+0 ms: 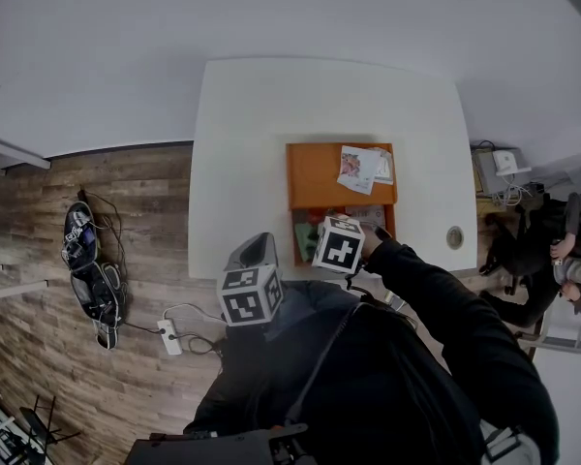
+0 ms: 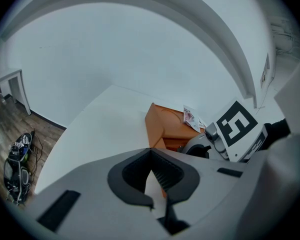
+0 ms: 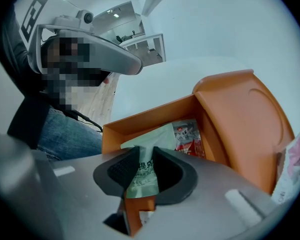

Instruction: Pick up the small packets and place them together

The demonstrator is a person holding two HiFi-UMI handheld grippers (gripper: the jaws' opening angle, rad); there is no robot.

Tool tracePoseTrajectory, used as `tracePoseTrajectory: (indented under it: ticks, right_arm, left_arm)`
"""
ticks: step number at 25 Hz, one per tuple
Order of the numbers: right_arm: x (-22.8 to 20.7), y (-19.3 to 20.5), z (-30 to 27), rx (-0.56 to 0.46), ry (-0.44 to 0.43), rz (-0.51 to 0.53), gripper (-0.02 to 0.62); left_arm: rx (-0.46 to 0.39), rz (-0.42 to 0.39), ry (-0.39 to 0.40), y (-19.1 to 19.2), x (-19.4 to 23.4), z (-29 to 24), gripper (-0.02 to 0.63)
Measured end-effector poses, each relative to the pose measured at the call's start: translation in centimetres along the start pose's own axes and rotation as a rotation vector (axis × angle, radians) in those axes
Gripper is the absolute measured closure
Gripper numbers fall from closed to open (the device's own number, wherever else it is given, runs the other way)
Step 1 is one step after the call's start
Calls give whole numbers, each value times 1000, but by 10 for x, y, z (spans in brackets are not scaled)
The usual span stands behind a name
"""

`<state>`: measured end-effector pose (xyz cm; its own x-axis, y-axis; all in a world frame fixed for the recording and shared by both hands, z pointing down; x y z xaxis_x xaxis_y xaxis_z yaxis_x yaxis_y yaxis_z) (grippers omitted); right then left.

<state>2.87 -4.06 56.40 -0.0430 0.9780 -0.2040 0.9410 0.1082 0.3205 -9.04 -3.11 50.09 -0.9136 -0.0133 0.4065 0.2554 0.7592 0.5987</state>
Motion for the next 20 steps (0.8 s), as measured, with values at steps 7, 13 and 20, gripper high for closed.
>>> tracePoseTrajectory:
  ticks: [7, 13, 20]
  right_arm:
    - [2, 4, 4, -8, 18, 10, 539]
    - [2, 9, 22, -50, 26, -13, 540]
    - [-14, 5, 81, -153, 126, -23, 540]
  left_arm:
    - [1, -3, 1, 1, -1, -1, 607]
    - [5, -6, 6, 3, -2, -2, 607]
    - [8, -8, 7, 2, -2, -2, 607]
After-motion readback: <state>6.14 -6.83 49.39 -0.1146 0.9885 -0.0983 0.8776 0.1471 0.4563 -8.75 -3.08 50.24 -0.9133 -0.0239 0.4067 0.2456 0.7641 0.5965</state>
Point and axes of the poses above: the fingertips, and each gripper's own axes: z backward along the fingers, x to its left, y out of its underside, the point moved 5 cm from there along z, backward along the fingers, and after that the axes turned 5 degrees about z, right-handed, at the moved point
